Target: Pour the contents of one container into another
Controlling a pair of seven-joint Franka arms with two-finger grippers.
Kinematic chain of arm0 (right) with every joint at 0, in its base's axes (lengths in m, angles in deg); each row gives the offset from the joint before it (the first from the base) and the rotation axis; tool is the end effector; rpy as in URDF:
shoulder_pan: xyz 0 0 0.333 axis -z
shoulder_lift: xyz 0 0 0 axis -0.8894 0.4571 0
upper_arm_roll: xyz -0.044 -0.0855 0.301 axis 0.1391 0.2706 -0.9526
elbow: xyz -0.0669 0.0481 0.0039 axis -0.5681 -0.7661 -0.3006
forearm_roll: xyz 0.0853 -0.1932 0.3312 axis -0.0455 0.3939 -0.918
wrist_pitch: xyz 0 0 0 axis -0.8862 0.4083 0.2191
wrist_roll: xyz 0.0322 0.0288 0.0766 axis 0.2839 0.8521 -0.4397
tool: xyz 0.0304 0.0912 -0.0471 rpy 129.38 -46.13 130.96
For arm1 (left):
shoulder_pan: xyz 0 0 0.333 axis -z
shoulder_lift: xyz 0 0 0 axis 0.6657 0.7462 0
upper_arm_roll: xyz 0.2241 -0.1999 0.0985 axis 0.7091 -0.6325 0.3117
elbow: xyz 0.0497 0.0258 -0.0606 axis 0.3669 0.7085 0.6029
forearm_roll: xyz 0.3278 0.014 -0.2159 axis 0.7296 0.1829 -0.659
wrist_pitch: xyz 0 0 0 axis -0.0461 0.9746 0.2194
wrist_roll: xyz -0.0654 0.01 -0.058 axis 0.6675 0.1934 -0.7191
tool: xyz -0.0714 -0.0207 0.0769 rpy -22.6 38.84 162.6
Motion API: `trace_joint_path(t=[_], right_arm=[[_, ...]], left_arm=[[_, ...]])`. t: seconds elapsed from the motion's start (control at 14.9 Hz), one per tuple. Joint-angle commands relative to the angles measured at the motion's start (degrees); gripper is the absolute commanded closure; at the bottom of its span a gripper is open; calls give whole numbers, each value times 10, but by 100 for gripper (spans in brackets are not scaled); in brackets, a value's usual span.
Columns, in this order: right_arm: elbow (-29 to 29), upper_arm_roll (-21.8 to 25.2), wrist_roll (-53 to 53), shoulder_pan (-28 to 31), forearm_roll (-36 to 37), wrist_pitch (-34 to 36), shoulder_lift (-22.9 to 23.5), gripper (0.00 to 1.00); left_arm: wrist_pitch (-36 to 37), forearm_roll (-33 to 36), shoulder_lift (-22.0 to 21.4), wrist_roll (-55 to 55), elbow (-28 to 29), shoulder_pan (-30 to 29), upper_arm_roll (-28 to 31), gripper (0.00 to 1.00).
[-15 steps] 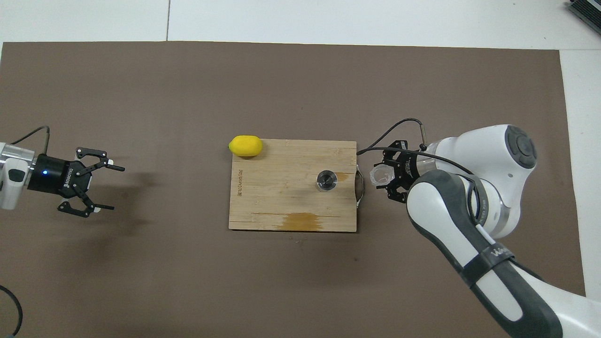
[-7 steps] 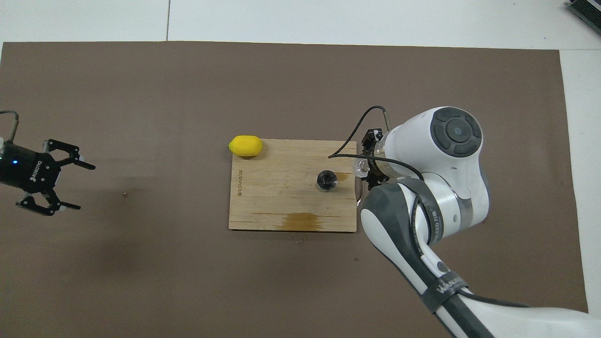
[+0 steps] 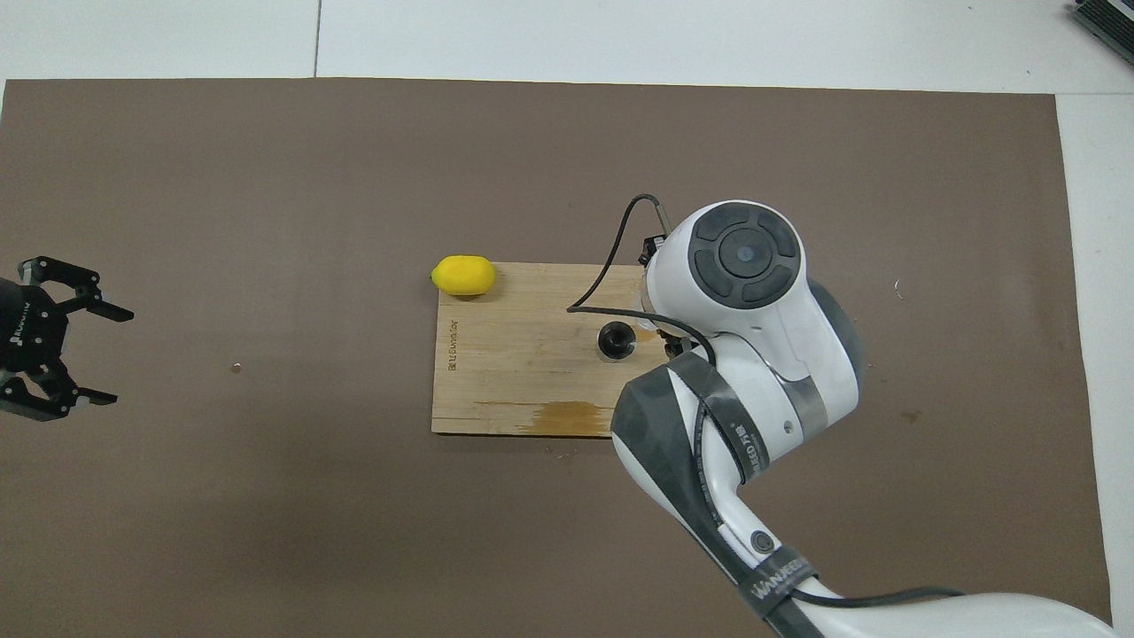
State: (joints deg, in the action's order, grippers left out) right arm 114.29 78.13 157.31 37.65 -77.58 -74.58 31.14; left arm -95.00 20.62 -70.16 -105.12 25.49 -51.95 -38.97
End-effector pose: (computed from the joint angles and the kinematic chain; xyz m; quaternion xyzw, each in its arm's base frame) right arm 0.5596 0.2909 0.4333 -0.7859 0.6167 -0.0432 0.0123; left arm 0.5363 0.0712 0.4979 0.7224 -0.6642 0.0301 0.1897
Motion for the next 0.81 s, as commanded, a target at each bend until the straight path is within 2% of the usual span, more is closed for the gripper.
trace_joint_path(t=[0.0, 0.13, 0.34, 0.54, 0.74], right_arm=[[-11, 1, 16, -13, 50, 17, 6, 100], [-8, 2, 16, -24, 82, 30, 4, 100], [-8, 1, 33, -38, 116, 41, 0, 100], [-7, 1, 54, -49, 146, 39, -2, 100], [1, 1, 55, -59, 182, 38, -8, 100]], left_arm=[[18, 42, -38, 110, 9, 27, 2, 0], [20, 54, -61, 182, 11, 37, 2, 0], [12, 79, -68, 243, 9, 36, 3, 0], [18, 97, -76, 410, 13, 33, 3, 0], [17, 133, -76, 474, 15, 41, 2, 0]])
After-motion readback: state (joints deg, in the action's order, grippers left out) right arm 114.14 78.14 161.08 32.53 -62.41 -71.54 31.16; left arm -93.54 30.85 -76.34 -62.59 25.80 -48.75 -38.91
